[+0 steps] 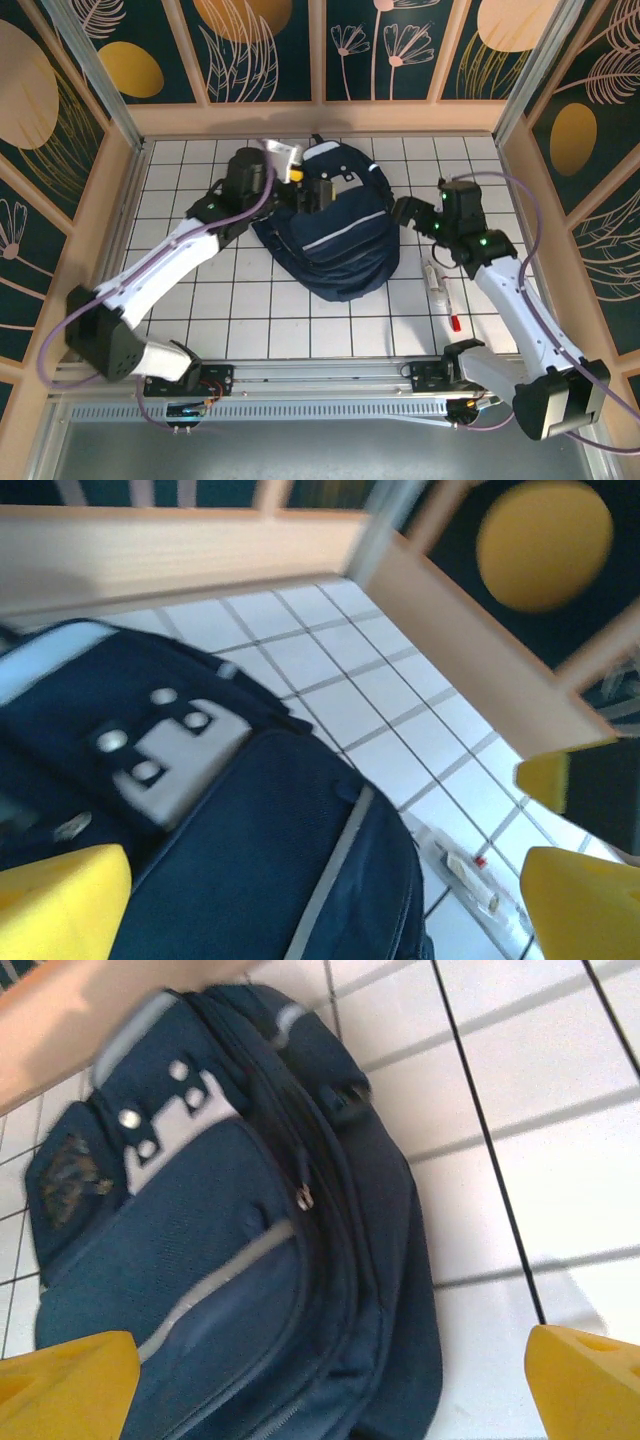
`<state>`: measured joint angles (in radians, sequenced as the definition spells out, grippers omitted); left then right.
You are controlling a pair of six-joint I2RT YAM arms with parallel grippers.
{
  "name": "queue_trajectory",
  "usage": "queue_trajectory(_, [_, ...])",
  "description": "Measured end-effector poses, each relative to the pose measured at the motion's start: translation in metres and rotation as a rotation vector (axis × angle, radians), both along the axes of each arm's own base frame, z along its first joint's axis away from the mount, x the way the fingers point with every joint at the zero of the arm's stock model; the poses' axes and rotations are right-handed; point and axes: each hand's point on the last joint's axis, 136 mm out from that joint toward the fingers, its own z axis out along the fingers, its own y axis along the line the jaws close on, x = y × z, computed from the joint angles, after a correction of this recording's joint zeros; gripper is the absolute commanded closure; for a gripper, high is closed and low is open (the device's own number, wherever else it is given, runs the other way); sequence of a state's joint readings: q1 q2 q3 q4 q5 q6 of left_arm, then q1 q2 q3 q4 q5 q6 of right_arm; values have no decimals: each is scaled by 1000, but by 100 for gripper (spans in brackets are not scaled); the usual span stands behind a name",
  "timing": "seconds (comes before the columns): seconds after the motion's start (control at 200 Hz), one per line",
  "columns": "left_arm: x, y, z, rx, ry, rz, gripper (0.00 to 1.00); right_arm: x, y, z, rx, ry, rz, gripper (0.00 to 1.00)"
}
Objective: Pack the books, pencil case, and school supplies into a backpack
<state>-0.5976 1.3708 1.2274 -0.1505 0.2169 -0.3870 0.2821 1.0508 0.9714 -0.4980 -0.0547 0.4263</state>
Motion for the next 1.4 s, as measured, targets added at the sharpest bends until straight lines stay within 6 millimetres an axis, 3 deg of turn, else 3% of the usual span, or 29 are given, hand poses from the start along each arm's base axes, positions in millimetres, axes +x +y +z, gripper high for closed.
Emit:
queue_trajectory(0.11, [2,54,13,-96,63,171,9,15,19,24,-19,-49,118,20])
queue_trajectory(0.185, [13,85,-2,-136,142,278,20,23,42,30,-26,-48,211,23])
queue_trajectory(0.28, [28,110,-61,-137,349,398,25,25,84,28,-55,-43,349,23])
queue_trajectory(0.415, [30,120,-157,-76,644,489,30,5,129,10,-91,-6,496,25])
queue_trajectory(0.535, [32,119,-197,-15,770,518,32,-2,138,6,-95,5,527,28])
queue_trajectory(0.776, [65,109,-210,-31,788,537,53,-15,133,-7,-78,31,513,33])
queue_trajectory(0.991, [70,97,-237,-67,852,507,66,-27,138,-16,-62,49,523,35])
queue_trajectory(1.071, [70,96,-239,-82,848,508,77,-33,149,-17,-66,46,552,35])
queue_trajectory(1.156, [69,95,-239,-101,838,505,100,-39,165,-25,-88,49,584,29])
queue_trajectory(1.401, [56,99,-226,-139,808,507,100,-66,217,-75,-266,103,680,21])
